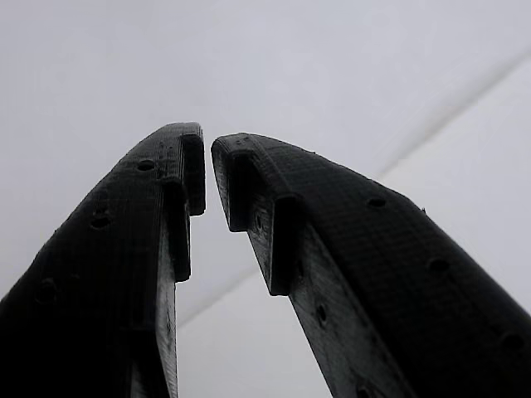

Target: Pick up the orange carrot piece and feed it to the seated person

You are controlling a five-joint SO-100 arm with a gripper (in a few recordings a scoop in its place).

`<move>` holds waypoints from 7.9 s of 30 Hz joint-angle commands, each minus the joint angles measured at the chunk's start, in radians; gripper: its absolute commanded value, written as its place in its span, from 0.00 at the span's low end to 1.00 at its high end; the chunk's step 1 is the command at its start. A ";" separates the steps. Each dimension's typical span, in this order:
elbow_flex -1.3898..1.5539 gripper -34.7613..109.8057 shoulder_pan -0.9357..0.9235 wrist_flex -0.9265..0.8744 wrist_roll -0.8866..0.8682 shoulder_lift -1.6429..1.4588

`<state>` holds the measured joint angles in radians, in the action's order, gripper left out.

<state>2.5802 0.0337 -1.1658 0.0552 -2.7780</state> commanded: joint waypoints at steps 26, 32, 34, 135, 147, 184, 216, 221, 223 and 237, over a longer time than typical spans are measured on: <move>-0.680 0.22 -0.819 -0.012 0.066 0.762; -0.730 0.22 -1.003 -0.012 0.201 0.848; -0.755 0.22 -1.062 -0.011 0.238 0.881; -1.200 0.33 -1.559 0.132 0.696 1.526; -1.200 0.28 -1.566 0.132 0.686 1.528; -1.778 0.22 -1.203 0.130 0.701 1.511; -2.376 0.22 -0.512 0.129 1.315 1.531; -2.378 0.22 -0.433 0.132 1.401 1.531; -2.378 0.22 -0.402 0.132 1.405 1.531; -2.806 0.22 -0.253 0.132 1.402 1.795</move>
<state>-0.0015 -0.2117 -1.0462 1.4450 -1.0094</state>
